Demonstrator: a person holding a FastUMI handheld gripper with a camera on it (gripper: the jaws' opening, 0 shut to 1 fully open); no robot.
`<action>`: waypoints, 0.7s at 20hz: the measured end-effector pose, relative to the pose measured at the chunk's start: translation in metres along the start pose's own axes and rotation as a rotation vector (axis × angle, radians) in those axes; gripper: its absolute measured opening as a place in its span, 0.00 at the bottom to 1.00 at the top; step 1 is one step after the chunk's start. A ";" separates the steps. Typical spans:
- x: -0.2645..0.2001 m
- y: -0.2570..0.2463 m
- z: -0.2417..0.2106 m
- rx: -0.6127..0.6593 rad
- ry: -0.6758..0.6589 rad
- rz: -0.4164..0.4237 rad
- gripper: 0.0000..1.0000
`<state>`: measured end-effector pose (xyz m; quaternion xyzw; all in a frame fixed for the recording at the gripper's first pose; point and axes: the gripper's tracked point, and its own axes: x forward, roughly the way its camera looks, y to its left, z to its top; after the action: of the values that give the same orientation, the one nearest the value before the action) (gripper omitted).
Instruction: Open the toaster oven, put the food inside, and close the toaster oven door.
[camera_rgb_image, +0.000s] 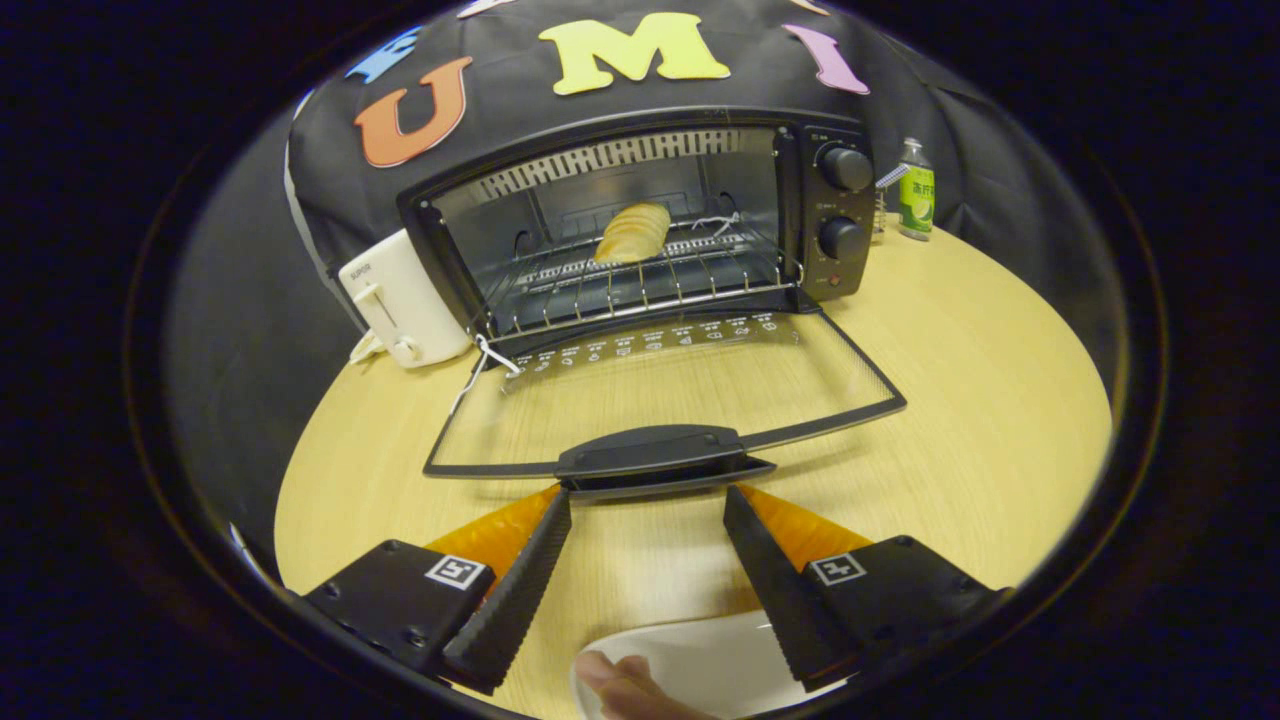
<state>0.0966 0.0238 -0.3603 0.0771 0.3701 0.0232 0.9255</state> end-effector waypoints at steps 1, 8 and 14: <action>-0.002 0.001 0.001 0.010 -0.005 0.006 1.00; -0.032 0.009 0.029 -0.026 -0.158 0.039 1.00; -0.040 0.016 0.070 -0.097 -0.340 0.034 1.00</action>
<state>0.1159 0.0264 -0.2802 0.0412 0.2055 0.0432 0.9768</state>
